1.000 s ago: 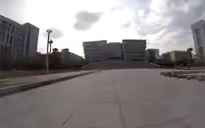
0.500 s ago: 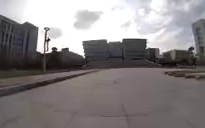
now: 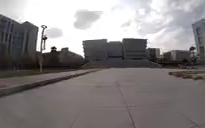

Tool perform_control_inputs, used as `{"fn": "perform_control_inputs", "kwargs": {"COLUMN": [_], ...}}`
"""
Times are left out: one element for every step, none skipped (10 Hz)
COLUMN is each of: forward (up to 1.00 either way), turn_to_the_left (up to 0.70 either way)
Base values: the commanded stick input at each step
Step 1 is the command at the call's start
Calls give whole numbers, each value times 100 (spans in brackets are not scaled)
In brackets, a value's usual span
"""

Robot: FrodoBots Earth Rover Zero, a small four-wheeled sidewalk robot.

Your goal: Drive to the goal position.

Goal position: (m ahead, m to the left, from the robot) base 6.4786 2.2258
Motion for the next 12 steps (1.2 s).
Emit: {"fn": "perform_control_inputs", "kwargs": {"forward": [100,100,100,100,100,100,100,100,100,100,100,100], "turn_to_the_left": [2,2,2,3,6,7,7,7,7,7,7,7]}}
